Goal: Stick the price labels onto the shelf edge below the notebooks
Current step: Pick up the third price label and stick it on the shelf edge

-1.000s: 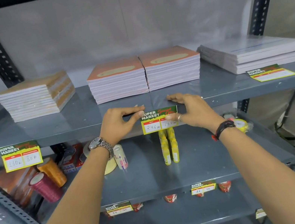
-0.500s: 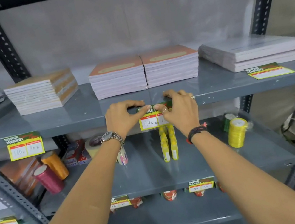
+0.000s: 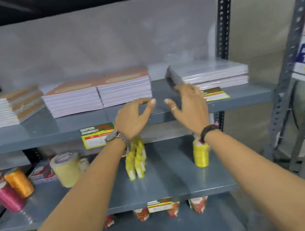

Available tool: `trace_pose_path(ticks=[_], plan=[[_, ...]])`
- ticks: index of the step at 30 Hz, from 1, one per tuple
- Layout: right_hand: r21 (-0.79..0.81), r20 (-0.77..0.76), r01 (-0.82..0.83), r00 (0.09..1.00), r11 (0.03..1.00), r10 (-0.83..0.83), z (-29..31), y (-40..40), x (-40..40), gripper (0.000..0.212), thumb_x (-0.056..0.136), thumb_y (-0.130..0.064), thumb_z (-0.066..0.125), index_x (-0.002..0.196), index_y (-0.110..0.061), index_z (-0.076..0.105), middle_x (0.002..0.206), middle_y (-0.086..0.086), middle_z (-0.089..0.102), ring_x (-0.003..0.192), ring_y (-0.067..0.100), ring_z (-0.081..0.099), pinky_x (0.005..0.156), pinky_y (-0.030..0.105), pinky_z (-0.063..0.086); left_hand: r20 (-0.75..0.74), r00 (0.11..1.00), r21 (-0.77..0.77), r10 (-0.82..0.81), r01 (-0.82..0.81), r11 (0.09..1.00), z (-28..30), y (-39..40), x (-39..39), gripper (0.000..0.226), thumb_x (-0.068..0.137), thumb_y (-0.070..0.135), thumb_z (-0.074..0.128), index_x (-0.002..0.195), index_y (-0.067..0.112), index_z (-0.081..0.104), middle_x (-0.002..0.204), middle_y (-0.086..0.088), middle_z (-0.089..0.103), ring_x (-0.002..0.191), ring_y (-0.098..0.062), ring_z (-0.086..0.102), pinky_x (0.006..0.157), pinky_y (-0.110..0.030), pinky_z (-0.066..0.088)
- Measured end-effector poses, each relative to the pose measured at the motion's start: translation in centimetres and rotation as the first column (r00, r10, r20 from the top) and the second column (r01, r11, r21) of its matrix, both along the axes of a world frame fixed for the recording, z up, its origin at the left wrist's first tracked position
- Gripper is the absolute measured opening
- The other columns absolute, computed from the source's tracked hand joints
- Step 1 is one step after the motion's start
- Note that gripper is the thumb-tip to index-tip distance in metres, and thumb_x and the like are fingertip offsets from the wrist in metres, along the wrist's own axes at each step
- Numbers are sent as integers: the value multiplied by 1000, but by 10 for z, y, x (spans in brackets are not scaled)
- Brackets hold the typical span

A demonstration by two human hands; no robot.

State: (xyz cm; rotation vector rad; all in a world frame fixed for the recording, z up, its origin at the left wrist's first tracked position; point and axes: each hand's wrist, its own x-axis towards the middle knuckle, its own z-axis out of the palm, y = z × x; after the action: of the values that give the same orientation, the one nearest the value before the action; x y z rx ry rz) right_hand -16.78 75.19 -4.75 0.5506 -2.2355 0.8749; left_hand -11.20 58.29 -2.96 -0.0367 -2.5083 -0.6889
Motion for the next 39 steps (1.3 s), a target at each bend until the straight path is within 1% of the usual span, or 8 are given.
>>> trace_pose_path(ticks=[5, 10, 17, 22, 30, 34, 37, 39], plan=[[78, 227, 177, 955, 981, -191, 22, 92, -47, 44, 89, -32, 52, 121, -2, 51, 125, 23, 53, 117, 40, 43, 97, 45, 36, 154, 987, 183, -47, 18, 983, -3, 79, -51, 46, 90, 54, 40, 106, 21, 67, 117, -6, 68, 112, -25, 60, 97, -33, 43], [30, 472, 81, 877, 996, -85, 33, 132, -79, 40, 87, -37, 56, 108, -4, 60, 118, 20, 63, 114, 37, 54, 96, 44, 46, 228, 970, 199, 83, -130, 971, 2, 106, -85, 44, 90, 55, 40, 108, 25, 68, 118, -10, 68, 115, -37, 56, 101, -47, 42], [-125, 601, 78, 799, 989, 13, 32, 136, -102, 45, 81, -44, 61, 47, -17, 48, 69, 6, 60, 89, 32, 62, 72, 32, 43, 233, 963, 307, 134, -203, 930, 2, 113, -106, 40, 87, 51, 51, 105, 21, 71, 116, -5, 70, 110, -28, 61, 99, -42, 46], [-128, 600, 112, 800, 985, -13, 31, 132, -99, 44, 81, -46, 62, 48, -19, 50, 79, 8, 67, 93, 32, 63, 70, 29, 41, 242, 959, 423, 146, -240, 874, 2, 114, -110, 34, 64, 67, 60, 73, 35, 68, 103, 7, 74, 104, -19, 63, 99, -41, 45], [-282, 591, 5, 789, 959, 170, 32, 144, -103, 22, 82, -31, 68, 70, -12, 69, 90, 9, 73, 90, 26, 65, 81, 34, 52, 246, 960, 348, 137, -219, 912, 5, 119, -107, 45, 68, 72, 58, 88, 34, 73, 113, 12, 70, 111, -17, 60, 105, -44, 38], [-327, 519, -102, 812, 940, 269, 34, 170, -83, 16, 84, -22, 67, 74, -8, 69, 82, 7, 69, 80, 16, 60, 66, 19, 46, 165, 986, 368, 33, -93, 925, -2, 124, -89, 38, 64, 70, 64, 70, 33, 72, 81, 17, 71, 82, -1, 64, 77, -28, 51], [-148, 445, -157, 871, 976, 208, 25, 191, -66, 17, 82, -26, 69, 75, -12, 69, 77, 2, 65, 78, 12, 57, 69, 23, 40, 74, 997, 220, -22, 6, 975, -10, 131, -70, 29, 70, 58, 69, 69, 29, 71, 64, 18, 64, 56, 12, 53, 48, -8, 32], [-91, 419, -188, 884, 978, 209, 20, 199, -62, 15, 81, -25, 70, 74, -12, 67, 79, 0, 64, 83, 15, 61, 76, 25, 43, 21, 999, 171, -51, 46, 984, -14, 135, -64, 25, 70, 54, 71, 66, 29, 70, 65, 15, 67, 55, 11, 53, 47, -10, 31]])
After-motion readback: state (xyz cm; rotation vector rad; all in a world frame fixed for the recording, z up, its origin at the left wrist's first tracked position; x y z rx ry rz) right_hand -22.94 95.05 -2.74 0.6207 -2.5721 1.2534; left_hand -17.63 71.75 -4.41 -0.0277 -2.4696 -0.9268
